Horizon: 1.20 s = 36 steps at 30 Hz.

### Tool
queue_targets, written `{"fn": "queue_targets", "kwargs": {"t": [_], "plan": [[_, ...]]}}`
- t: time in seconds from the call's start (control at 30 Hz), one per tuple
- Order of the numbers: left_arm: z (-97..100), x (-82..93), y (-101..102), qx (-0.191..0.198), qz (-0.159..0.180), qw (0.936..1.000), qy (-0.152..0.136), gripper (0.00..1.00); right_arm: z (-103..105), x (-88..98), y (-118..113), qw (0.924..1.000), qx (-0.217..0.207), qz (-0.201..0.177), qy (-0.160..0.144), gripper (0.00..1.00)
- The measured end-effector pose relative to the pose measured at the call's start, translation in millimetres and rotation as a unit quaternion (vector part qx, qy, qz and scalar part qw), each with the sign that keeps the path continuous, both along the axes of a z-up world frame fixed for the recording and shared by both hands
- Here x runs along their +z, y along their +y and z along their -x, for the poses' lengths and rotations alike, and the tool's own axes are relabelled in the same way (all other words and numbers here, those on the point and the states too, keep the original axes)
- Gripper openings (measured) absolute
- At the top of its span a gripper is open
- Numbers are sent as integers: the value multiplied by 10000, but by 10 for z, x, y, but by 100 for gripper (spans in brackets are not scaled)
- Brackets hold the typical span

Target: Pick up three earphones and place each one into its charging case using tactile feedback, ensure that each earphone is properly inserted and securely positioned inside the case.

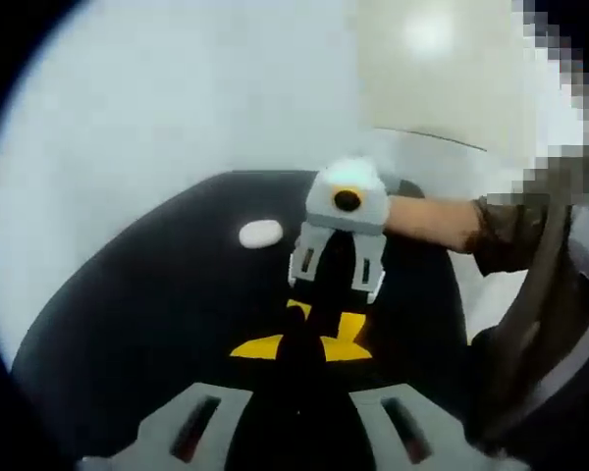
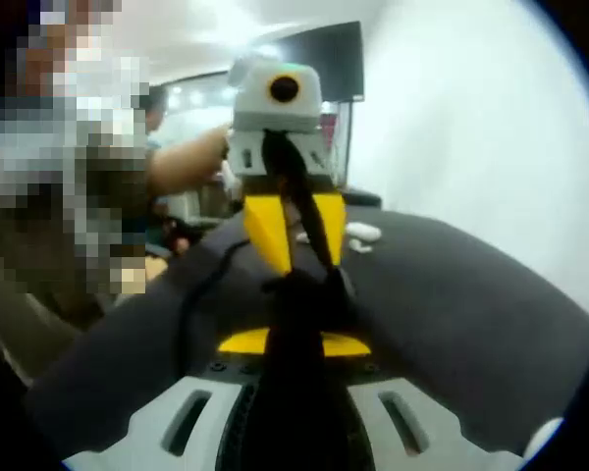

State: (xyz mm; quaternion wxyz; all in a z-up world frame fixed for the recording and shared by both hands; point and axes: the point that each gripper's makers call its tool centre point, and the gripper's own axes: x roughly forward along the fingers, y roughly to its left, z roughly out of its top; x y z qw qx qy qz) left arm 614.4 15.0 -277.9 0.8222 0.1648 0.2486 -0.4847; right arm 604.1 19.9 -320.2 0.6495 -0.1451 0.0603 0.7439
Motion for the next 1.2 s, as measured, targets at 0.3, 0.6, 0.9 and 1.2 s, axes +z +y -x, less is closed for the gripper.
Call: {"fn": "queue_targets", "kwargs": {"t": [0.3, 0.6, 0.9, 1.2], "plan": [[53, -39, 16, 234, -602, 9978, -169, 6, -2, -3, -10, 10000, 2, 0, -7, 19], [124, 4, 38, 112, -922, 9942, -544, 0, -4, -6, -8, 10000, 1, -13, -12, 19], [107, 24, 143, 276, -449, 9985, -168, 7, -13, -12, -2, 10000, 4, -2, 0, 19], [136, -184, 109, 510, -1000, 9932, -295, 9, -19, -18, 7, 10000, -7, 7, -3, 19]]}}
